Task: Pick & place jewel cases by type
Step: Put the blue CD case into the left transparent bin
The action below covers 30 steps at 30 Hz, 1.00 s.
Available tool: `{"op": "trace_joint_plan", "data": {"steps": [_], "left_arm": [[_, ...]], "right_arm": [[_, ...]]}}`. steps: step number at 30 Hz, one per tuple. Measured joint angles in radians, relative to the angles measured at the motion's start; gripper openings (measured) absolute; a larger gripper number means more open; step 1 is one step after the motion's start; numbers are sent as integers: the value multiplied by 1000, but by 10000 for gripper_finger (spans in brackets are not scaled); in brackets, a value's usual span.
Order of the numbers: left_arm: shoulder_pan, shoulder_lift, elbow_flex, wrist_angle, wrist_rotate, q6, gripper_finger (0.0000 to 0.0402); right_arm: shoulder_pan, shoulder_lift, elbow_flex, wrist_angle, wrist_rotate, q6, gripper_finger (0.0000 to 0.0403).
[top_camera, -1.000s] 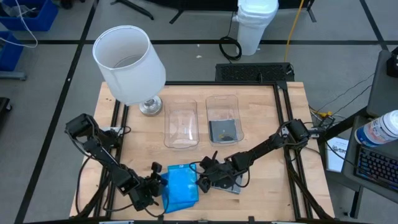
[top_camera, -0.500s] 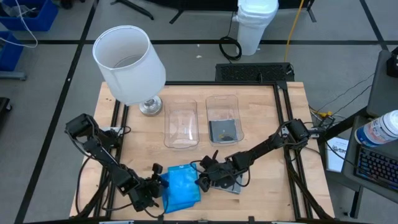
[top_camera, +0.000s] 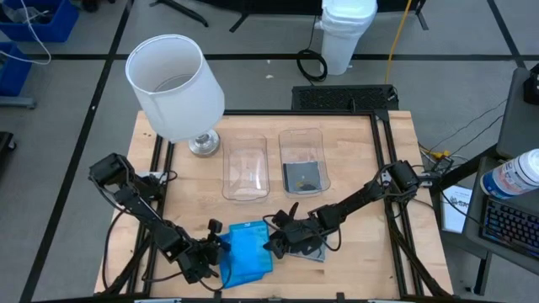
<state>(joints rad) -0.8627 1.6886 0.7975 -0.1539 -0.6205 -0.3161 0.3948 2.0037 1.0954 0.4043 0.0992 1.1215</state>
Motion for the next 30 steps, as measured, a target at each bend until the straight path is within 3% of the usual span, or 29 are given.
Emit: {"op": "trace_joint_plan", "data": {"steps": [8, 15, 24, 30], "left_arm": [[7, 63, 0, 88, -3, 62, 60], [18, 125, 3, 144, -19, 76, 60], [-39, 45, -3, 96, -41, 64, 60], [-72, 18, -3, 90, -71, 22, 60]], "right_arm": [[-8, 2, 0, 21, 0, -74, 211], [-9, 2, -1, 62, -1, -107, 120], [-1, 0, 3, 170, 0, -283, 13], [19, -58, 0, 173, 9, -431, 13]]}}
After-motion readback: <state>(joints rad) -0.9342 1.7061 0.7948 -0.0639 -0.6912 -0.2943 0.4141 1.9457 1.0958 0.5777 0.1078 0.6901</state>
